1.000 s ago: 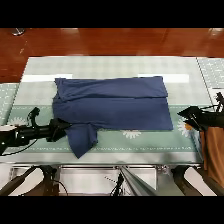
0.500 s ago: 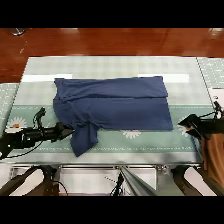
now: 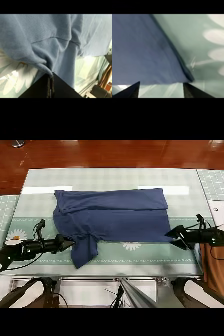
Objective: Fold the shirts.
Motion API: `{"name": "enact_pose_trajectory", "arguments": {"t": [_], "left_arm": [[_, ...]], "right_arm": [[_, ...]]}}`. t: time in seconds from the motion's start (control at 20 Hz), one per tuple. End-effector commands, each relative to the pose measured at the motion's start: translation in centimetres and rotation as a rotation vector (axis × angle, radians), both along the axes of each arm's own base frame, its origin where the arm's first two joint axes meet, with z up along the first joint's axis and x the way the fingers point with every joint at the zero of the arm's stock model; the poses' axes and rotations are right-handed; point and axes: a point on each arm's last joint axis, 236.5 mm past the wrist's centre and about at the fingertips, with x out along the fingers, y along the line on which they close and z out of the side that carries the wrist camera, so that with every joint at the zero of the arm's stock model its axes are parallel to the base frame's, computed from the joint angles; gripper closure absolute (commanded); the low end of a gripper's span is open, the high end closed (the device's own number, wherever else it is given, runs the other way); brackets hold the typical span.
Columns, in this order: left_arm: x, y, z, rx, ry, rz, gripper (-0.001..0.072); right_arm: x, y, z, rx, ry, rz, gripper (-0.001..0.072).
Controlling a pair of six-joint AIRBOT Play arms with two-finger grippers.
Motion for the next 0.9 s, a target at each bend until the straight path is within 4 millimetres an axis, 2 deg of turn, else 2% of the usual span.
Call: {"name": "enact_pose_trajectory", "arguments": {"t": [0.0,0.05,0.1,0.15,0.25,0.4,0.55,0.7,0.85], "left_arm": [[0.0,0.0,0.0,-0.001,-0.001,-0.002,0.0687],[0.0,0.0,0.0,0.000,-0.002,-0.002,0.0687],[0.3,0.1,0.2,0.004,-0.010,-0.001,0.0687],[0.9,0.5,0.8,-0.002,-0.025,0.003,0.0687],[2.6,1.4,3.5,-0.044,-0.079,0.000,0.0687],[7.1,4.2,6.9,-0.020,-0.133,0.081,0.0689],[12.5,5.8,8.9,0.031,-0.178,0.127,0.0688],[18.5,5.5,10.0,0.063,-0.224,0.107,0.0688],[24.6,6.6,10.0,0.043,-0.199,0.164,0.0688]], "right_arm": [[3.4,1.2,0.2,0.012,-0.073,0.002,0.0185],[3.8,1.6,0.3,0.006,-0.083,0.025,0.0409],[3.7,2.1,0.7,0.007,-0.107,0.089,0.0691],[3.6,2.4,1.4,0.016,-0.117,0.140,0.0693],[4.3,1.9,3.1,-0.001,-0.136,0.198,0.0694],[9.4,-0.2,6.4,-0.072,-0.259,0.145,0.0694],[15.0,0.0,9.6,-0.040,-0.378,0.096,0.0694],[20.0,0.2,10.2,-0.075,-0.446,0.084,0.0694],[24.3,-0.6,10.3,-0.072,-0.469,0.032,0.0694]]}}
